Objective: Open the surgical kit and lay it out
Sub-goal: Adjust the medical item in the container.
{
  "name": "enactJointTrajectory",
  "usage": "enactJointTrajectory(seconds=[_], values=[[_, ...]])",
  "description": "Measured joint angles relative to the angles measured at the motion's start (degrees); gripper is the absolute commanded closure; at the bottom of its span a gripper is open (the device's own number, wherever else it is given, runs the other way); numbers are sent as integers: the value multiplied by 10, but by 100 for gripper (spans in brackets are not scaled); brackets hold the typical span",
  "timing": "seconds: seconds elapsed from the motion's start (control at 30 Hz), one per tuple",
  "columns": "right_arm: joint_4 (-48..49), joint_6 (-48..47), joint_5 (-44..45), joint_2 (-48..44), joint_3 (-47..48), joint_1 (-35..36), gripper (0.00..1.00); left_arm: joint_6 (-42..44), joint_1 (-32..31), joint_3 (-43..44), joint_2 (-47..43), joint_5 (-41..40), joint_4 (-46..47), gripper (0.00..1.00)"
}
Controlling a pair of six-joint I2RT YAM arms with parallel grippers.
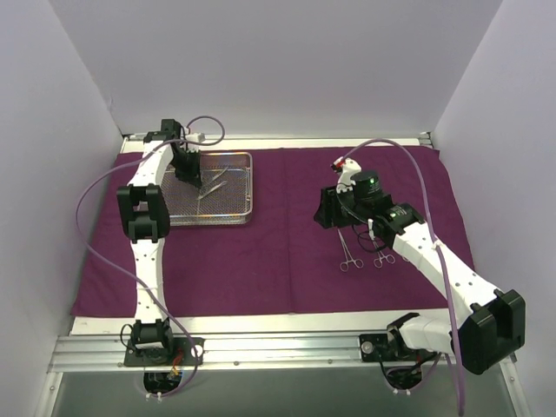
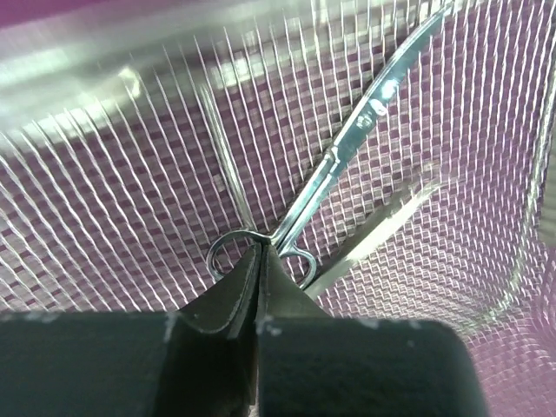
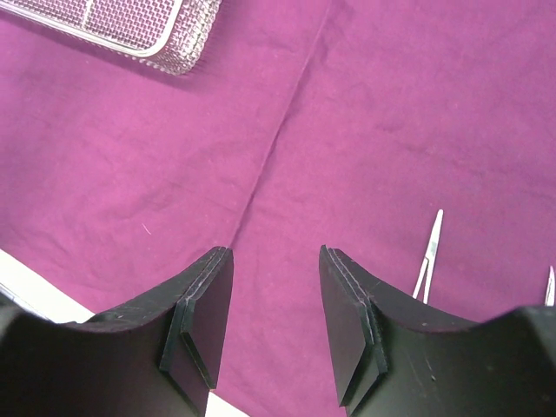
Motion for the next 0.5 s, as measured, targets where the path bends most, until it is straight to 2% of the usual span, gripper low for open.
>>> enactJointTrajectory(seconds=[0.23,0.27,0.37,0.4,0.5], values=[[14,2,-7,4,0,0,56,-56,-4,-156,-90,-9,9,98],[16,1,-8,6,0,0,56,-67,-4,-171,-99,-9,9,93],[21,2,-10,12,0,0,56,-95,-5,-194,-115,-12,12,58],[23,2,-11,15,0,0,56,-103,-5,-198,-119,-17,16,53],[26,2,-15,24,3,0,56,-122,-9,-200,-133,-28,26,48]])
